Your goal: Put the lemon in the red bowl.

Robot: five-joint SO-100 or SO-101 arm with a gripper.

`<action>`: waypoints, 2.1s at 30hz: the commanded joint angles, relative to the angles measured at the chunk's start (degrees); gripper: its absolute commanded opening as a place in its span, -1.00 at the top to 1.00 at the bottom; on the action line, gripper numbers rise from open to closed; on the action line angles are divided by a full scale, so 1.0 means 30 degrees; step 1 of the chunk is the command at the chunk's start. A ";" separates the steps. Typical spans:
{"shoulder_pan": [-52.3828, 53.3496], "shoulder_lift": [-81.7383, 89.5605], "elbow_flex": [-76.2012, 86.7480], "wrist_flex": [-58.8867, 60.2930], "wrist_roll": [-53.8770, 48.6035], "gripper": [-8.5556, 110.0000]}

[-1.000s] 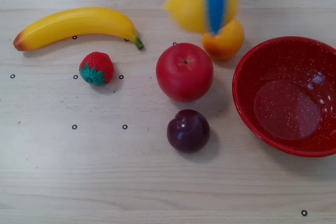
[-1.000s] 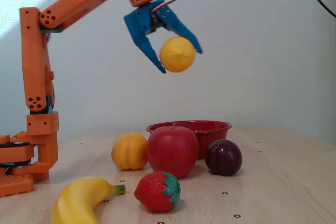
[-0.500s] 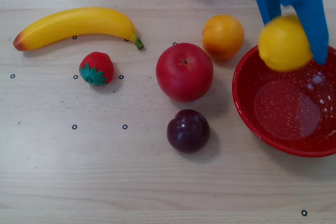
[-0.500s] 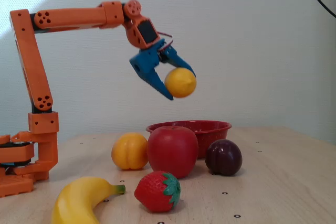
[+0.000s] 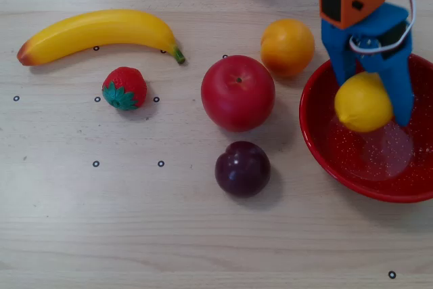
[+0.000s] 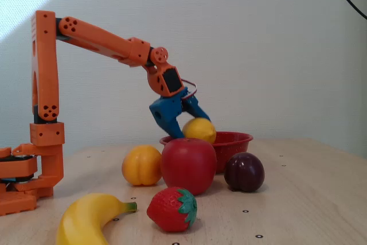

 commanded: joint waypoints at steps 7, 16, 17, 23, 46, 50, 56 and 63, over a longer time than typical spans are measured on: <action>0.0059 -0.0850 -0.3691 0.0117 -0.0820 0.09; -0.0762 0.0264 -0.8438 0.3926 -0.2695 0.43; -0.0938 0.0586 -0.8965 0.4541 -0.2842 0.50; -0.2461 0.3867 -0.9521 0.6885 -0.3018 0.85; -1.0137 2.2617 1.2920 0.0820 -0.2227 0.85; -1.0488 2.4873 1.7139 -0.2197 -0.1934 0.85; -1.0752 2.8096 2.2471 -0.4512 -0.1875 0.85; -1.0928 3.1436 2.6514 -0.4834 -0.2285 0.85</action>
